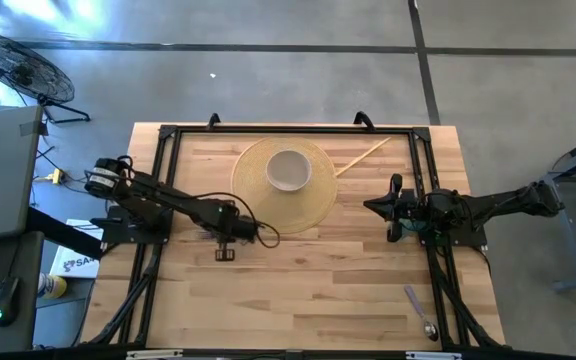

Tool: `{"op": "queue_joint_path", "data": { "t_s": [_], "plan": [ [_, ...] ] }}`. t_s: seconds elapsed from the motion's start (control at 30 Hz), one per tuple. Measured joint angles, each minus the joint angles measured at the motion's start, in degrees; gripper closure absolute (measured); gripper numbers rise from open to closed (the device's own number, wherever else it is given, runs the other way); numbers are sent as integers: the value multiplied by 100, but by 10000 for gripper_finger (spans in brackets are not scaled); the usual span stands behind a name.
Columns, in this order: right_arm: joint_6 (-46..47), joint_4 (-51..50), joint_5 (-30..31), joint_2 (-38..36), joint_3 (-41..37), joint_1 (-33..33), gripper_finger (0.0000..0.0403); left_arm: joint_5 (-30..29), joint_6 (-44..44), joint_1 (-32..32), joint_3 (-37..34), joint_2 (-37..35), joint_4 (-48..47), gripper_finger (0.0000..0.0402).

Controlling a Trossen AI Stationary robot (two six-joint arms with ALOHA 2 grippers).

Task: Pick & Place Utensil
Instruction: Put the blue fork into the white bowl

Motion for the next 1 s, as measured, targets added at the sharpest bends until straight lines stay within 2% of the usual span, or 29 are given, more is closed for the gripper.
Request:
{"op": "queue_joint_path", "data": {
  "t_s": [0.2, 0.37, 0.57, 0.7, 1.0],
  "plan": [
    [0, -2, -1, 0, -1, 0, 391, -33, -146, -328, 283, 0, -131, 398],
    [0, -3, -2, 0, -1, 1, 391, -101, -674, -534, 801, -2, -904, 398],
    [0, -4, -2, 0, 0, 0, 391, -539, -768, -768, 1313, -2, -918, 399],
    [0, -4, -1, 0, -2, 0, 391, -788, -768, -793, 1398, -7, -942, 399],
    [0, -4, -2, 0, 0, 0, 391, -956, -768, -781, 1402, -7, -944, 399]
  ]
}}
